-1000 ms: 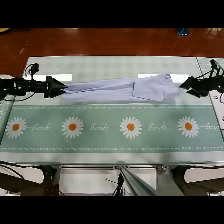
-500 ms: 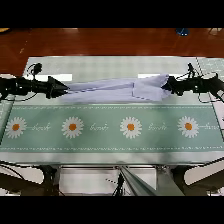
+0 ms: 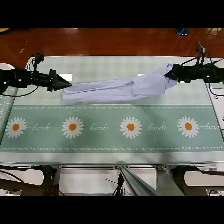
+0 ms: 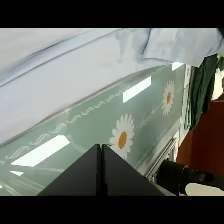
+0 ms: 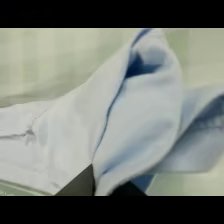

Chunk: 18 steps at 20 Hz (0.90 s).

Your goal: Fold the shirts.

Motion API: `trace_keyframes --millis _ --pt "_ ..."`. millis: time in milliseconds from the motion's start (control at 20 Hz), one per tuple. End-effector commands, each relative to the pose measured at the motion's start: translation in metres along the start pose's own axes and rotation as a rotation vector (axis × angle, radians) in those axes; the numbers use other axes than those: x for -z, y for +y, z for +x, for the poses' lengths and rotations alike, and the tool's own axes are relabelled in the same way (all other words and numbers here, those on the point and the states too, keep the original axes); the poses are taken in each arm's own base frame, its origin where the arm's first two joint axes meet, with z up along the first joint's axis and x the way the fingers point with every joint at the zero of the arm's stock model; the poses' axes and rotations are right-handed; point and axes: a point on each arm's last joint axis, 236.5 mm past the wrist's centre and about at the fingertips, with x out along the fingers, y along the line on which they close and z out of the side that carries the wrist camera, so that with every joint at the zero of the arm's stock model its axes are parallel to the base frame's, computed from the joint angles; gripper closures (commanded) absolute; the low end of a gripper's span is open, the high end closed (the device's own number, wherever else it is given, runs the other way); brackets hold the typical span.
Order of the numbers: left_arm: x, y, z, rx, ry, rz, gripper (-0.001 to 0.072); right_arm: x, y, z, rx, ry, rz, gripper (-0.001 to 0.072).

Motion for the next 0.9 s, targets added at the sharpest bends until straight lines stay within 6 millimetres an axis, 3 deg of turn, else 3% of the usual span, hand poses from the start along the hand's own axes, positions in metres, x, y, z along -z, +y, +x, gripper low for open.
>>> trace_keyframes --millis 0,150,350,550,650,850 --pt "0.001 -0.045 0.041 0.024 0.021 0.082 0.0682 0.021 0.027 -0.045 0.123 0.059 -0.144 0.0689" --pt "0.008 -0.071 0.101 -0.007 0.023 0.120 0.0682 0.036 0.059 -0.074 0.207 0.060 -0.233 0.0690" --pt "0.044 -0.107 0.169 -0.011 0.079 0.190 0.0682 0.047 0.097 -0.111 0.244 -0.006 -0.250 0.0690" --pt "0.103 -0.115 0.229 -0.015 0.219 0.173 0.0682 0.068 0.124 -0.142 0.236 -0.021 -0.255 0.0690" --pt "0.134 -0.115 0.253 -0.021 0.289 0.175 0.0682 0.078 0.128 -0.154 0.261 -0.020 -0.272 0.0690" --pt "0.183 -0.132 0.304 0.024 0.334 0.116 0.0682 0.091 0.146 -0.167 0.252 -0.040 -0.275 0.0690"
